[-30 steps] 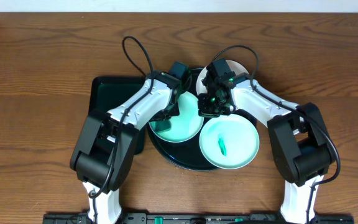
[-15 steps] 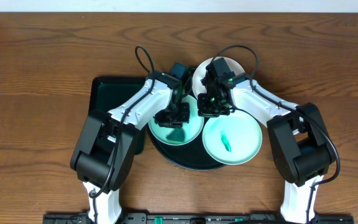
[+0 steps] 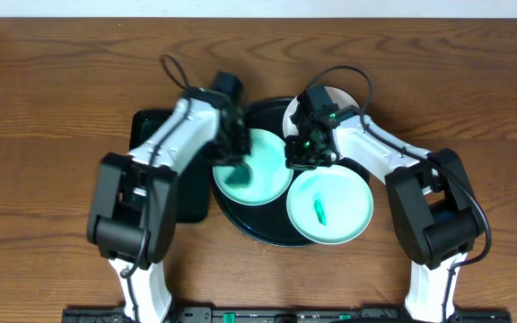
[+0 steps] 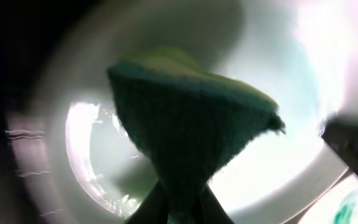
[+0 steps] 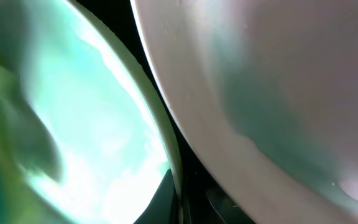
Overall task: Clean dirty plates on tray and stack at the side
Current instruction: 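Scrub the held pale green plate with the sponge in left gripper, then lift the pale green plate with right gripper and move it right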
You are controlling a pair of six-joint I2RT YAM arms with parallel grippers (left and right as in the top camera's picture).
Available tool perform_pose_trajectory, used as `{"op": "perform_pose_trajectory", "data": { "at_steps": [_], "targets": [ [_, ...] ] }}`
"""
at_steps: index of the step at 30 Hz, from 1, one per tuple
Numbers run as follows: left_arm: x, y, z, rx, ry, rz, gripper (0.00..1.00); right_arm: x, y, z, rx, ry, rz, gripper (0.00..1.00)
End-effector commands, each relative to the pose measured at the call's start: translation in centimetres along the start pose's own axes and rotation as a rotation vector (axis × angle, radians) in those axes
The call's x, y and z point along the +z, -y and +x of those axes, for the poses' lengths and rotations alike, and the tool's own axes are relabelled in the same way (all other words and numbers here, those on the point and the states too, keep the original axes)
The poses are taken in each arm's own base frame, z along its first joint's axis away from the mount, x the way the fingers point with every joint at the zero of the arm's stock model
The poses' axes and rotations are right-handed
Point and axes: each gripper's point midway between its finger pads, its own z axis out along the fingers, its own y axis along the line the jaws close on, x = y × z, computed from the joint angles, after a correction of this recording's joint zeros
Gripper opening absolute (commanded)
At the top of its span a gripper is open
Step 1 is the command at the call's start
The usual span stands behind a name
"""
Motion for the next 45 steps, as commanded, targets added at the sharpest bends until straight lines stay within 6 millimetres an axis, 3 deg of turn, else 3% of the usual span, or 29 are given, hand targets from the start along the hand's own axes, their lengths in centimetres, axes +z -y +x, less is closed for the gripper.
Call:
{"op": "perform_pose_trajectory", "data": {
  "at_steps": [1,8,13,21,28,34,45],
  "targets": [
    [-6.3,-0.8,-3.1,-0.05,0.156,-0.006,0.07,1.6,0.7,1.4,-0.013,-0.031,0.067,0.01],
    [-15.4,-2.5,-2.9,-0.1,0.32,0.015,0.07,1.2,-0.1,1.2,-0.038,-0.023,0.093,0.01],
    [-18.8,-5.3,-2.3,-0.163,0.402,-0.022,0.07,-0.5,-0.8,0.4,-0.088,0.018,0.195,0.01],
    [-19.0,-8.0,-2.0,-0.237,0.388,-0.037,0.07,-6.1,-3.8,-0.9,-0.205,0.167,0.352,0.01],
    [-19.0,-8.0,-2.0,-0.238,0.389,-0.037,0.07,-13.7,-4.7,-1.9,-0.339,0.408,0.643,0.01],
    [-19.1,-7.9,-2.3,-0.284,0.401,-0.024,0.08,-19.9,-6.4,-1.4,-0.427,0.646,0.903,0.01],
    [-19.2,-7.9,-2.6,-0.296,0.416,-0.016,0.07,-24.9,-11.1,1.7,-0.599,0.906,1.183,0.01]
  ]
}}
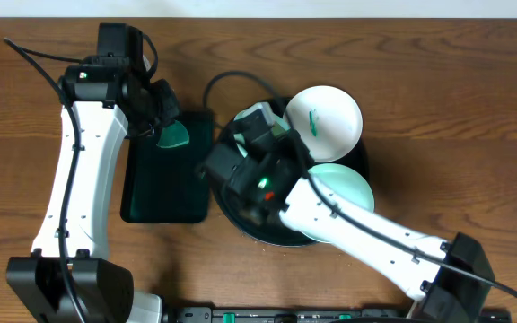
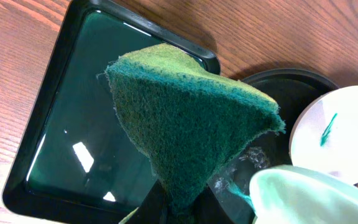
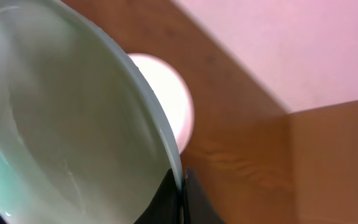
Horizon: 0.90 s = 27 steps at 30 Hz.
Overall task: Clean dirty plates on tray and stack at the side
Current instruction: 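Lift the pale green plate with right gripper and move it right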
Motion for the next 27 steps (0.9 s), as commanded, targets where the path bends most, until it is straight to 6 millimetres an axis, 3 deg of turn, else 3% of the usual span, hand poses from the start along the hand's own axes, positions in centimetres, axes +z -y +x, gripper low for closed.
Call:
{"op": "perform_pose_trajectory", "data": {
  "at_steps": [1,6,10,17,20,24,27],
  "targets": [
    [0.0,-0.1,-0.3,-0.015,0.011,-0.006,0.07,-2.9,4.1,-2.6,0.01,0.155,0.234,0.01],
    [0.0,-0.1,-0.3,-0.015,0.011,-0.006,0.07,-4.9,4.3,-3.4,-0.008,0.226,0.293,0.01],
    [0.0,-0.1,-0.3,-0.015,0.011,-0.006,0.07,-4.7,3.5,-2.8,-0.004,0.205,0.242,0.01],
    [0.0,-0.1,-0.3,-0.015,0.011,-0.006,0.07,-1.0,0.4,1.8,0.102,-0.074,-0.043,0.01],
    [0.0,-0.1,-0.4,-0.015,0.013,-0.005,0.07,0.8,0.2,3.0,0.15,-0.184,-0.152,0.01],
    [0.0,0.0,-0.5,-0.014,0.02,-0.002,0.07,1.9,0.5,2.1,0.243,-0.236,-0.428,0.01],
    [0.0,0.0,-0.6,-0.013,0.022,-0.001,0.07,2.3,3.1,0.6,0.411,-0.221,-0.635,0.01]
  ]
}}
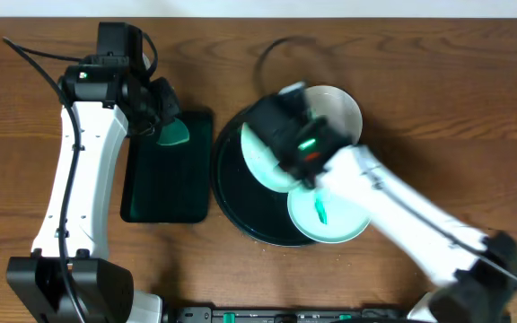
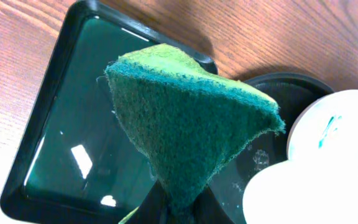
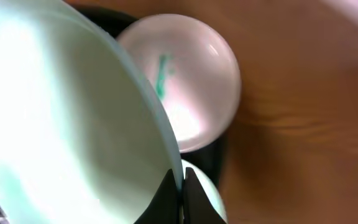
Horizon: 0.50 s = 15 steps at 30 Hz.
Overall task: Clean dirty plates on tray and stack at the side
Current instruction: 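Lift the pale green plate with right gripper and move it right, then lower the plate onto the table at right and release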
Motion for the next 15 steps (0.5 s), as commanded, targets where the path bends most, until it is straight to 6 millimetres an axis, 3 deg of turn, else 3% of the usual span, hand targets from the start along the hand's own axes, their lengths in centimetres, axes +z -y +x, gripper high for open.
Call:
{"op": "perform_pose_trajectory", "data": {
  "at_steps": [1,4,7,8,11,13,15],
  "targets": [
    [0.0,-0.2,-0.2,-0.014,0.007,-0.008,0.07,-3.2,1.7,-2.2,0.136,0.008,-0.368,0.01],
    [0.0,-0.2,-0.2,-0.003,0.007,-0.008,0.07,-3.5,7.4,-3.5,0.326,0.028,-0.475,0.01],
    [0.0,-0.2,-0.2,0.006,0.006,-0.009,0.07,-2.1,13.7,-2.7,0.479,0.008,-0.427,0.01],
    [0.0,-0.2,-0.2,0.013,0.007,-0.009,0.07,-1.3,16.3,-1.7,0.541,-0.016,-0.382,0.01],
    [0.0,-0.2,-0.2,0.016,0.007,-0.009,0.07,1.1,21.2,1.2,0.657,-0.085,-0.289,0.01],
    [0.0,-0.2,-0.2,0.016,0.007,-0.009,0.07,3.9,24.5,4.6,0.751,-0.161,-0.195,0.01],
    [0.0,-0.2,-0.2,0.016,0.007,-0.009,0.07,6.1,26.0,7.1,0.821,-0.217,-0.156,0.01]
  ]
}}
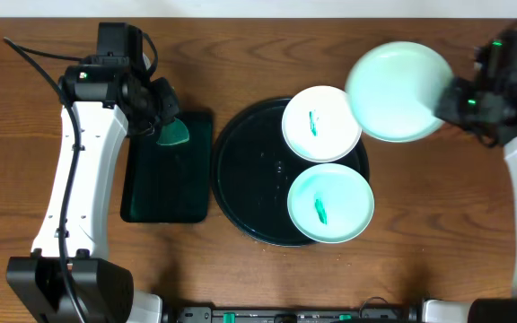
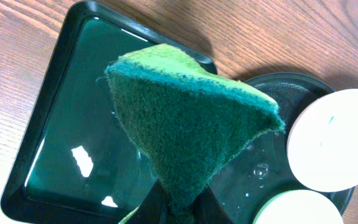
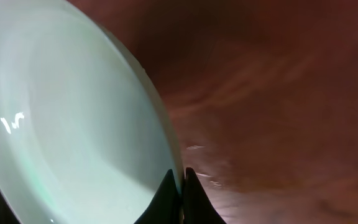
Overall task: Clean dirty plates on tray and stack at the side
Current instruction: 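Lower the plate onto the table at right and release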
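Observation:
My right gripper is shut on the rim of a clean mint-green plate, holding it in the air over the bare table right of the round black tray. In the right wrist view the plate fills the left half, pinched at the gripper. On the tray sit a white plate and a mint plate, each with a green smear. My left gripper is shut on a green sponge above the rectangular dark tray.
Wooden table all round. The rectangular tray holds a shallow wet film. Cables run from both arms at the back.
My right gripper has carried the mint plate from above the round tray's left half to the far right, over the table. The left arm and sponge have not moved.
At first the left gripper held the sponge against the mint plate on the round tray, with the right gripper at its rim. Then the left arm was back over the rectangular tray and the right held the plate lifted. Now the plate hangs at the right side.

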You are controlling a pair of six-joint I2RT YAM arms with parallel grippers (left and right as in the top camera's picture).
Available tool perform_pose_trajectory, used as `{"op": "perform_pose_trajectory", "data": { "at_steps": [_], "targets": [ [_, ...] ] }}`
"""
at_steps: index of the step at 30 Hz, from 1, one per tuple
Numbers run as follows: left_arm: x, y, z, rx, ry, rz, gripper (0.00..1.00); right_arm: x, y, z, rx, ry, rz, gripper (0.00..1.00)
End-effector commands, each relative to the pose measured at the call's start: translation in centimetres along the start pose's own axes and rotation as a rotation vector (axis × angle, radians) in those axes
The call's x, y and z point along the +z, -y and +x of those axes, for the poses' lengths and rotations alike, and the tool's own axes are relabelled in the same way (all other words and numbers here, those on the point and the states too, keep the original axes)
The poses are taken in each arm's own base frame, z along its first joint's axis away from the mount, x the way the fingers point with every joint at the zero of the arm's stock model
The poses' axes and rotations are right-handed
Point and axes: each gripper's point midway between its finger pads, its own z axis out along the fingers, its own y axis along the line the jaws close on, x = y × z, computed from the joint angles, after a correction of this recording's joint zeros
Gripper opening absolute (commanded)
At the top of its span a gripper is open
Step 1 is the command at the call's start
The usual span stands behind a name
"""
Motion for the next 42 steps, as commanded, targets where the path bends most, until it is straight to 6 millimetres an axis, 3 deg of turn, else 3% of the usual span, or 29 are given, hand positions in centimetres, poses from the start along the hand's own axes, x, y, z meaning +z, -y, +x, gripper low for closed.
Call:
{"op": "perform_pose_trajectory", "data": {
  "at_steps": [1,4,7,13,17,20,22,26,31,35,42],
  "targets": [
    [0.0,-0.2,-0.2,0.008,0.007,-0.009,0.07,4.1,5.2,1.8,0.119,-0.102,0.067,0.01],
    [0.0,-0.1,-0.3,0.009,0.009,-0.007,0.07,7.1,8.4,3.5,0.195,-0.166,0.111,0.01],
    [0.0,0.0,-0.3,0.01,0.012,-0.005,0.07,9.6,10.1,5.0,0.227,-0.21,0.133,0.01],
    [0.0,0.1,-0.5,0.011,0.02,-0.002,0.07,13.3,10.9,5.8,0.204,-0.212,0.114,0.01],
    [0.0,0.1,-0.6,0.012,0.023,0.0,0.07,14.7,11.1,6.8,0.176,-0.244,0.116,0.02],
    [0.0,0.1,-0.7,0.013,0.028,0.002,0.07,15.0,11.1,7.3,0.153,-0.265,0.108,0.24],
    [0.0,0.2,-0.8,0.013,0.033,0.005,0.07,14.8,10.4,7.4,0.132,-0.278,0.065,0.37],
    [0.1,0.2,-0.8,0.013,0.029,0.003,0.07,13.2,9.0,7.6,0.127,-0.332,0.036,0.41],
    [0.8,0.2,0.0,0.017,0.003,0.002,0.07,9.2,3.0,8.0,0.023,-0.399,-0.165,0.4],
    [1.0,0.6,0.4,0.032,-0.007,0.003,0.07,7.7,-0.4,11.4,-0.115,-0.505,-0.202,0.44],
    [1.0,1.3,0.9,0.052,-0.013,0.009,0.07,8.3,-2.6,20.7,-0.279,-0.736,-0.153,0.39]
  ]
}}
